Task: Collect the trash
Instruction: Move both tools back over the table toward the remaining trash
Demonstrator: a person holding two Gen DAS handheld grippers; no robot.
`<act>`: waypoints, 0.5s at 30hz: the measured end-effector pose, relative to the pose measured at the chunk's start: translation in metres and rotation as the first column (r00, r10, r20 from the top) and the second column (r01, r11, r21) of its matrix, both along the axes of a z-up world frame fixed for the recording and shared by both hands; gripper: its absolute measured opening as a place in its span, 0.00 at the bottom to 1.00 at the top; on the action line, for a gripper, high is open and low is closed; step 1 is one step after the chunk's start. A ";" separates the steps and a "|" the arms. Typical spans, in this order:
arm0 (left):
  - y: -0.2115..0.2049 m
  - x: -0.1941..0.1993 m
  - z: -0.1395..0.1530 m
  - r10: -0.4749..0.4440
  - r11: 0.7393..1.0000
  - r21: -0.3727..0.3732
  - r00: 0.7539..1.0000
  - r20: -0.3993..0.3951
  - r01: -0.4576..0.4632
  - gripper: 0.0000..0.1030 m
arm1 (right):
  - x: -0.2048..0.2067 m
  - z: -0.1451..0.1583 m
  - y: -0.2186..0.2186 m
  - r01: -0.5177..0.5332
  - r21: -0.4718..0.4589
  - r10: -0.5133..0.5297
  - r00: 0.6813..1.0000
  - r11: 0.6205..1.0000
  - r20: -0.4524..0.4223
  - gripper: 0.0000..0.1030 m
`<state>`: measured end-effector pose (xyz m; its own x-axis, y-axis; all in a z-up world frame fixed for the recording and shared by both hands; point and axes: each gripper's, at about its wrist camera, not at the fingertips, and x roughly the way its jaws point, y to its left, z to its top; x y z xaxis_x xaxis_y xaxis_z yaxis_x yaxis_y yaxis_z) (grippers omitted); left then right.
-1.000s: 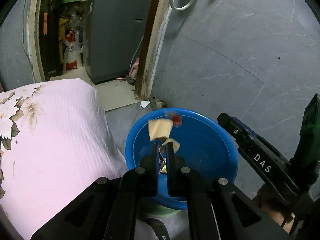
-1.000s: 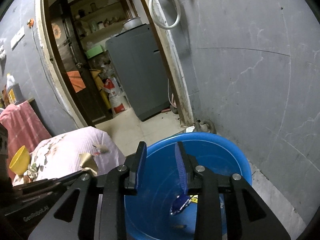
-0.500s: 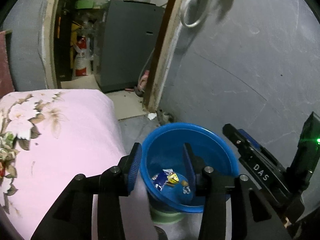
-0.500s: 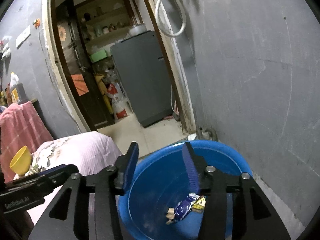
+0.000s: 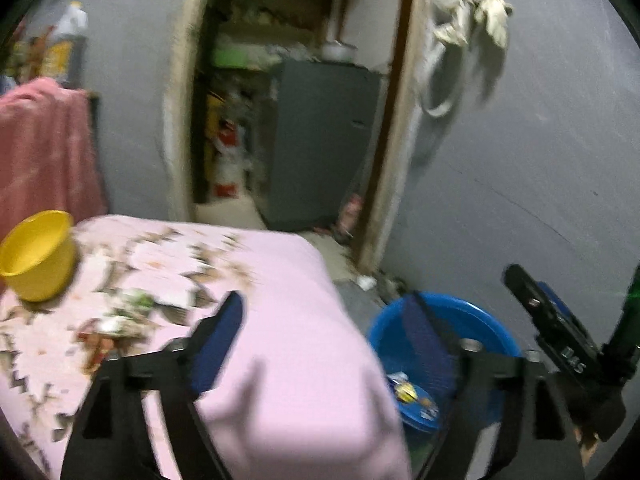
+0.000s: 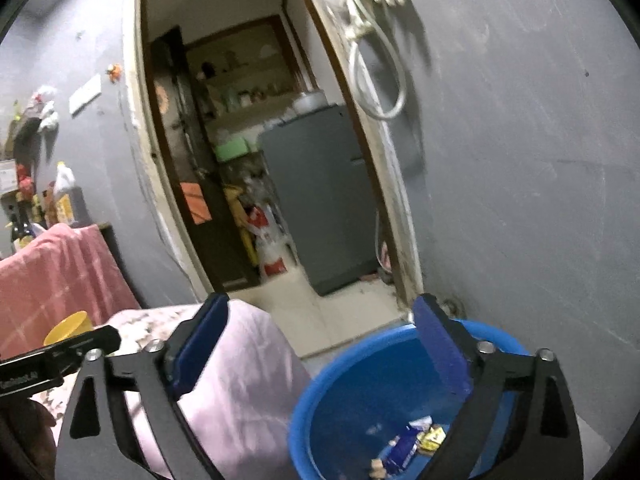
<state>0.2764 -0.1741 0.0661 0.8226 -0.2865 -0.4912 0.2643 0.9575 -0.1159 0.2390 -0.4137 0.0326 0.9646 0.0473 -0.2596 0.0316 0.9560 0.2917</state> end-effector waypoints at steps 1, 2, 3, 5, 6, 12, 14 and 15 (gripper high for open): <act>0.006 -0.004 0.002 0.025 1.000 -0.001 0.999 0.023 -0.025 0.86 | -0.001 0.001 0.003 -0.005 -0.002 0.005 1.000 1.000 0.015 1.00; 0.015 -0.011 0.003 0.052 0.999 -0.004 0.997 0.048 -0.052 0.87 | -0.003 0.003 0.009 -0.014 -0.007 0.014 0.999 1.000 0.043 1.00; 0.023 -0.016 0.004 0.076 0.997 -0.008 0.995 0.067 -0.076 0.90 | -0.005 0.005 0.012 -0.021 -0.011 0.021 0.998 1.000 0.060 1.00; 0.039 -0.025 0.006 0.131 0.991 -0.013 0.986 0.103 -0.130 0.95 | -0.008 0.009 0.024 -0.034 -0.030 0.037 0.994 0.999 0.102 1.00; 0.046 -0.030 0.008 0.158 0.987 -0.018 0.979 0.125 -0.157 0.95 | -0.010 0.011 0.029 -0.042 -0.040 0.046 0.991 0.998 0.122 1.00; 0.085 -0.051 0.016 0.277 0.960 -0.031 0.932 0.234 -0.278 0.96 | -0.023 0.023 0.061 -0.101 -0.095 0.122 0.962 0.990 0.245 1.00; 0.096 -0.058 0.019 0.304 0.951 -0.032 0.915 0.265 -0.307 0.96 | -0.027 0.026 0.072 -0.117 -0.114 0.145 0.950 0.987 0.276 1.00; 0.102 -0.062 0.020 0.317 0.947 -0.033 0.906 0.279 -0.321 0.96 | -0.029 0.028 0.077 -0.126 -0.121 0.156 0.945 0.985 0.288 1.00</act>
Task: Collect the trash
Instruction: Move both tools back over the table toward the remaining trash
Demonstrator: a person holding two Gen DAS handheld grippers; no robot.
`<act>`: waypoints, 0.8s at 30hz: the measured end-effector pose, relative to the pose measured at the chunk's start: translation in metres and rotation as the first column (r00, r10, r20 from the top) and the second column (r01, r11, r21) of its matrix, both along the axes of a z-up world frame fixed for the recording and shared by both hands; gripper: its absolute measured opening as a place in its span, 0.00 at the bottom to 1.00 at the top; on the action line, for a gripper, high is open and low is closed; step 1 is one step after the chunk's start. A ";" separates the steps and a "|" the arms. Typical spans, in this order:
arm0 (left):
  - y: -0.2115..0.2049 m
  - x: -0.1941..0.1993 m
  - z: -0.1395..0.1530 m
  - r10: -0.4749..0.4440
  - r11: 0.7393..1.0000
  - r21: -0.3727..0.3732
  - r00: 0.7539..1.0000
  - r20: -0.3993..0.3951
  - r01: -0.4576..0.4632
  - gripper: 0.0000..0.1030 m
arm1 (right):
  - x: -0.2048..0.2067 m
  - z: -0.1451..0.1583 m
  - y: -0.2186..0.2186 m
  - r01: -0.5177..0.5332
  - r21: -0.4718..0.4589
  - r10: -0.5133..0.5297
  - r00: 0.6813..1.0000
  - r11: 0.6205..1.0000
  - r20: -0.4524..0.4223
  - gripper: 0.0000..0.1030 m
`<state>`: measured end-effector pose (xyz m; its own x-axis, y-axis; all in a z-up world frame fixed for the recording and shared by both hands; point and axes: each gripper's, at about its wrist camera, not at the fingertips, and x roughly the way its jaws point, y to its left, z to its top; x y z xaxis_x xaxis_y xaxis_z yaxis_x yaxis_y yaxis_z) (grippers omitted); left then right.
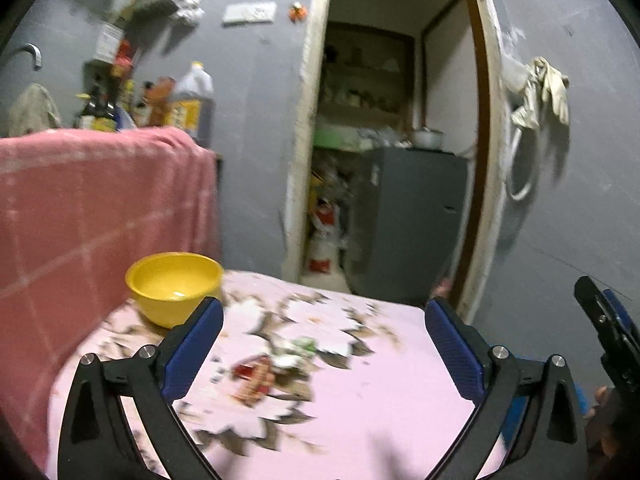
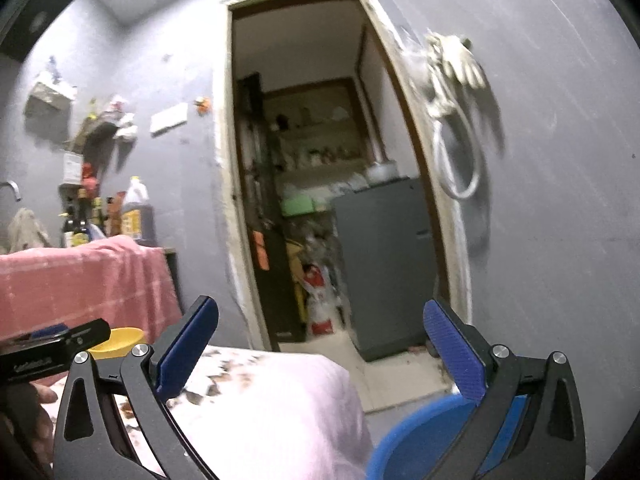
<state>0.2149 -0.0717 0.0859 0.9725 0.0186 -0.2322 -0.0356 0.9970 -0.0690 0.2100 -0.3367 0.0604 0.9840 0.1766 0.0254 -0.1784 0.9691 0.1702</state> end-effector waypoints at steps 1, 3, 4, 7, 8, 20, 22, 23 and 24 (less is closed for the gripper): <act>0.003 0.001 0.000 0.009 1.000 0.002 1.000 0.008 -0.009 0.96 | -0.001 0.001 0.004 -0.007 -0.004 0.007 1.000 1.000 0.008 1.00; 0.014 -0.006 0.002 0.032 0.999 0.001 0.999 0.029 -0.032 0.96 | -0.004 0.002 0.017 -0.031 -0.030 0.032 0.999 0.999 0.032 1.00; 0.019 -0.010 0.002 0.039 0.999 0.002 0.999 0.037 -0.039 0.96 | -0.006 0.003 0.022 -0.036 -0.042 0.038 0.999 0.998 0.039 1.00; 0.029 -0.020 0.001 0.049 0.999 0.010 0.997 0.055 -0.050 0.96 | -0.010 0.004 0.040 -0.064 -0.079 0.069 0.995 0.995 0.069 1.00; 0.033 -0.023 0.001 0.052 0.998 0.017 0.997 0.064 -0.053 0.96 | -0.013 0.004 0.043 -0.071 -0.082 0.077 0.994 0.994 0.078 1.00; 0.076 -0.024 -0.014 0.050 0.997 0.058 0.999 0.019 -0.051 0.96 | -0.024 -0.004 0.100 -0.140 -0.223 0.167 0.980 0.965 0.105 1.00; 0.082 -0.021 -0.017 0.044 0.997 0.055 0.999 0.005 -0.044 0.96 | -0.021 -0.007 0.109 -0.145 -0.237 0.168 0.982 0.961 0.084 1.00; 0.086 -0.019 -0.019 0.043 0.998 0.052 0.999 -0.002 -0.043 0.96 | -0.019 -0.008 0.112 -0.154 -0.240 0.175 0.982 0.959 0.072 1.00; 0.088 -0.018 -0.020 0.043 0.998 0.049 0.999 -0.006 -0.043 0.96 | -0.016 -0.010 0.115 -0.167 -0.241 0.185 0.981 0.956 0.054 1.00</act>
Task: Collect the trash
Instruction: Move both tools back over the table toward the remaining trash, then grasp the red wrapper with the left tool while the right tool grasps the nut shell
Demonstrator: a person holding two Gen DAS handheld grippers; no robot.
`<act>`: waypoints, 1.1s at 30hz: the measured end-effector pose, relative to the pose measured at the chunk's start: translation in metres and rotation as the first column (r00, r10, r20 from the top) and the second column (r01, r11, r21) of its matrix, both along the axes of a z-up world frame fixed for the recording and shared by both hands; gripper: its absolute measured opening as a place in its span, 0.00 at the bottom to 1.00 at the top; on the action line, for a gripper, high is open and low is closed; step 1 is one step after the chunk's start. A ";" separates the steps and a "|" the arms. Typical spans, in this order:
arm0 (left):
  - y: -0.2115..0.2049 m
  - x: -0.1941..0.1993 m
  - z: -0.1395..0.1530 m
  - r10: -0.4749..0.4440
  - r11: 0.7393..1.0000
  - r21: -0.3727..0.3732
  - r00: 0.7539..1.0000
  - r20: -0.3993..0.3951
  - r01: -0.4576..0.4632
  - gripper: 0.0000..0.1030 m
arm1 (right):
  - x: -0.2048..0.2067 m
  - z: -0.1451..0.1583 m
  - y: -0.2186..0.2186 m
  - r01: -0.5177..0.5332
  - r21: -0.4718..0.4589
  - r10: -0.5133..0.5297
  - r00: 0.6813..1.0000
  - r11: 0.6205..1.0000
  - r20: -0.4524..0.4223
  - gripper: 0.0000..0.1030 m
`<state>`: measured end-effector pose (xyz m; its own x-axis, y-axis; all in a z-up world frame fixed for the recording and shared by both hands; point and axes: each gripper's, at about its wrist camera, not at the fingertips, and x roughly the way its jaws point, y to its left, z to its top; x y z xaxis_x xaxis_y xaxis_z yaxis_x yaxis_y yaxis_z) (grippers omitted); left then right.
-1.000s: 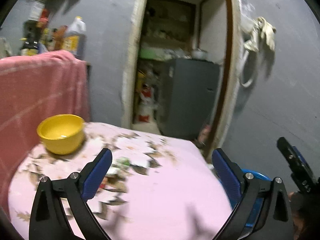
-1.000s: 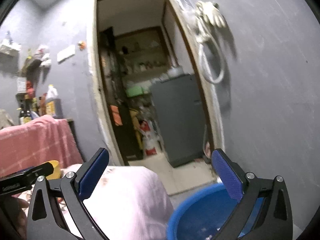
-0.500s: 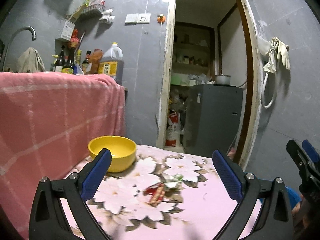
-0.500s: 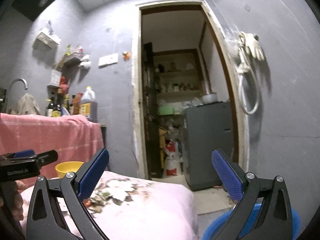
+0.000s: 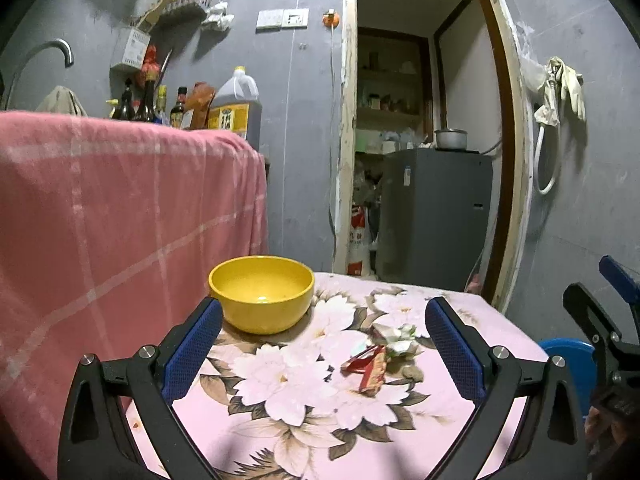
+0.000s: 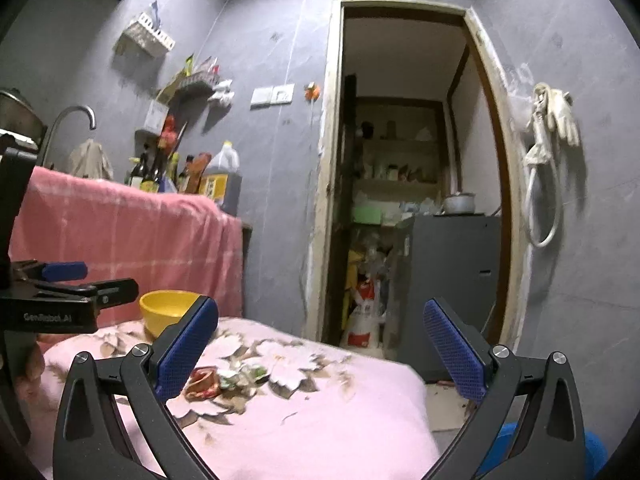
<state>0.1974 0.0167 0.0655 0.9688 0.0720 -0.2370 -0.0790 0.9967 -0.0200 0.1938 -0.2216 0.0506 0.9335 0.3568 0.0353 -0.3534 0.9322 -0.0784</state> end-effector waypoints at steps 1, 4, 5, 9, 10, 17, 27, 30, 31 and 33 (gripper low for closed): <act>0.003 0.002 -0.001 0.000 1.000 -0.005 1.000 -0.006 0.000 0.96 | 0.000 -0.002 0.001 -0.002 -0.003 0.002 1.000 1.000 -0.009 1.00; 0.011 0.008 -0.008 -0.013 0.999 -0.030 0.999 -0.034 0.012 0.96 | 0.007 -0.008 0.005 -0.013 -0.015 0.012 0.999 1.000 -0.051 1.00; 0.013 0.010 -0.010 -0.019 0.999 -0.037 0.999 -0.042 0.018 0.96 | 0.008 -0.008 0.006 -0.012 -0.019 0.011 0.998 1.000 -0.061 1.00; 0.019 0.022 -0.018 -0.052 0.997 -0.058 0.991 -0.122 0.046 0.96 | 0.023 -0.008 0.008 -0.026 -0.011 0.025 0.989 1.000 -0.146 1.00; 0.022 0.026 -0.020 -0.067 0.996 -0.070 0.987 -0.147 0.057 0.96 | 0.026 -0.008 0.008 -0.035 0.000 0.035 0.985 0.999 -0.170 1.00; 0.027 0.047 -0.030 -0.125 0.983 -0.162 0.956 -0.265 0.084 0.95 | 0.064 -0.014 0.021 -0.099 -0.021 0.086 0.932 0.995 -0.351 0.97; 0.016 0.083 -0.049 -0.290 0.935 -0.317 0.860 -0.420 0.160 0.57 | 0.124 -0.045 0.020 -0.174 0.059 0.168 0.724 0.983 -0.669 0.64; 0.008 0.090 -0.052 -0.321 0.930 -0.315 0.834 -0.448 0.189 0.44 | 0.129 -0.050 0.027 -0.220 0.063 0.199 0.679 0.973 -0.706 0.54; 0.004 0.092 -0.053 -0.327 0.931 -0.308 0.826 -0.460 0.197 0.37 | 0.130 -0.051 0.030 -0.235 0.057 0.204 0.667 0.970 -0.716 0.49; 0.001 0.095 -0.056 -0.341 0.929 -0.305 0.809 -0.478 0.211 0.33 | 0.130 -0.053 0.037 -0.267 0.037 0.208 0.650 0.963 -0.731 0.44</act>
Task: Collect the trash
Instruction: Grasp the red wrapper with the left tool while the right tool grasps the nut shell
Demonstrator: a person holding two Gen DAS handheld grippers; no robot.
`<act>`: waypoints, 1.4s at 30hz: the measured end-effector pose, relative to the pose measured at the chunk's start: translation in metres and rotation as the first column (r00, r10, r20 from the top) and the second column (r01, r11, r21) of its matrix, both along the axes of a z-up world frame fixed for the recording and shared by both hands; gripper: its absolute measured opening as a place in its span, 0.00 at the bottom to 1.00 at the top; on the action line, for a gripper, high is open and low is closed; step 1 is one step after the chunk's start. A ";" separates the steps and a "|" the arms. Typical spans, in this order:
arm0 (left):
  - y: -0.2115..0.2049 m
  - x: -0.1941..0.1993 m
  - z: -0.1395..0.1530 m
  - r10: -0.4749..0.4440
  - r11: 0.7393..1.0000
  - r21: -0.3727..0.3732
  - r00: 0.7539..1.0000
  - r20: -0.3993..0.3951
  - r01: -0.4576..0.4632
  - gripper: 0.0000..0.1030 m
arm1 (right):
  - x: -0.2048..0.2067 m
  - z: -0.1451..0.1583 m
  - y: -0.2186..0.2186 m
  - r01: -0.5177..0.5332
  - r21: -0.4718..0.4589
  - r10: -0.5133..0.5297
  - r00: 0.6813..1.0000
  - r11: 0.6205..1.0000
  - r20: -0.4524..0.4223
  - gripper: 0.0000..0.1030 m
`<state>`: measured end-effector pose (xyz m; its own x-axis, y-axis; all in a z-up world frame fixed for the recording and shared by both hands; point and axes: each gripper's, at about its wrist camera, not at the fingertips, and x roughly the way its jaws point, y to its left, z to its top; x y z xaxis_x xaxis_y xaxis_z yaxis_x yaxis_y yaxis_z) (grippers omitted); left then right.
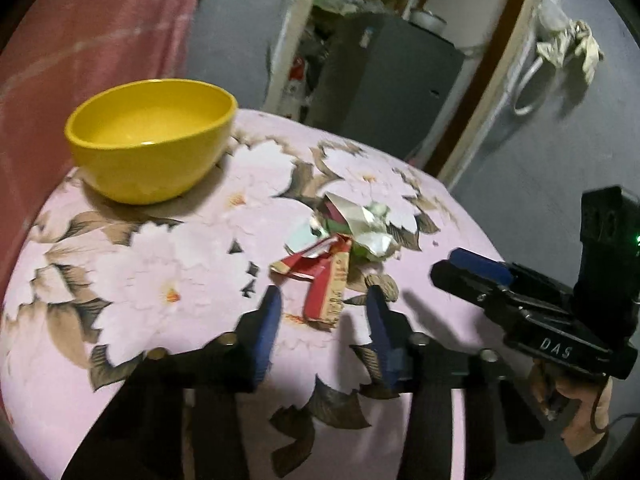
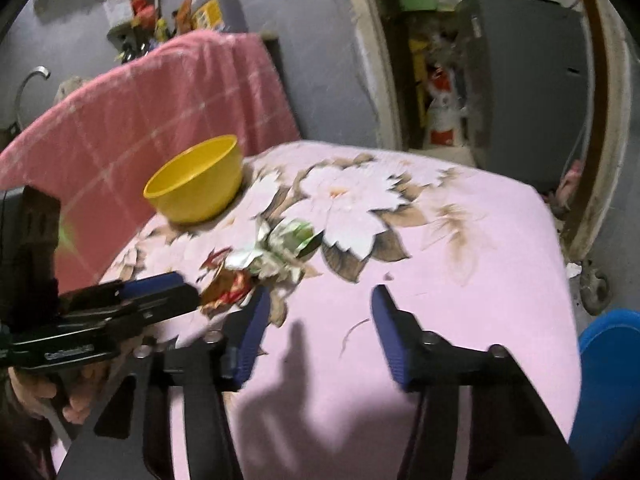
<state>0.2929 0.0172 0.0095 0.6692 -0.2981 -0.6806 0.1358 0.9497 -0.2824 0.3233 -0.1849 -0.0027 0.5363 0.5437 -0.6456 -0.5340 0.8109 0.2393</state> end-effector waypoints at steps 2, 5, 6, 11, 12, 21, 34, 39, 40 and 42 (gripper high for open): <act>-0.002 0.005 -0.003 -0.010 1.000 0.012 1.000 -0.020 0.010 0.32 | 0.001 -0.003 0.006 -0.018 -0.028 0.017 1.000 0.999 -0.009 0.44; -0.003 0.011 -0.005 -0.033 0.999 0.018 0.999 -0.032 0.034 0.27 | -0.002 -0.009 0.013 -0.033 -0.066 0.031 0.999 0.997 -0.028 0.44; -0.002 0.012 -0.005 -0.035 0.999 0.020 0.999 -0.033 0.036 0.23 | -0.003 -0.009 0.014 -0.035 -0.074 0.033 0.999 0.997 -0.027 0.43; 0.003 0.016 -0.010 -0.016 1.000 0.005 0.999 -0.042 0.017 0.15 | -0.002 -0.013 0.024 -0.053 -0.132 0.049 0.998 0.990 -0.034 0.38; 0.005 0.016 -0.010 -0.011 1.000 -0.001 0.999 -0.036 0.011 0.15 | -0.001 -0.014 0.027 -0.057 -0.147 0.051 0.998 0.987 -0.042 0.37; 0.027 0.009 -0.011 0.075 0.996 -0.047 0.996 -0.041 -0.077 0.14 | 0.007 -0.016 0.052 -0.130 -0.178 0.117 0.990 0.975 -0.082 0.24; 0.013 -0.017 0.004 0.065 0.997 0.038 0.997 0.051 -0.067 0.13 | -0.029 -0.003 0.035 -0.046 -0.156 0.061 0.994 0.987 0.089 0.10; -0.004 -0.039 0.022 0.026 0.997 0.062 0.986 0.167 -0.036 0.13 | -0.068 0.029 -0.003 0.040 -0.019 -0.033 0.955 0.999 0.295 0.10; -0.009 -0.043 0.026 0.017 0.997 0.066 0.981 0.191 -0.030 0.13 | -0.071 0.035 -0.008 0.054 0.000 -0.052 0.947 0.999 0.318 0.10; -0.019 -0.052 0.034 -0.005 0.997 0.072 0.971 0.241 -0.013 0.13 | -0.085 0.048 -0.022 0.092 0.044 -0.102 0.917 0.995 0.385 0.10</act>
<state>0.2413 -0.0018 0.0439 0.8172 -0.2508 -0.5190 0.1873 0.9671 -0.1724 0.2384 -0.2069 0.0451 0.7920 0.4895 -0.3647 -0.5080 0.8599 0.0510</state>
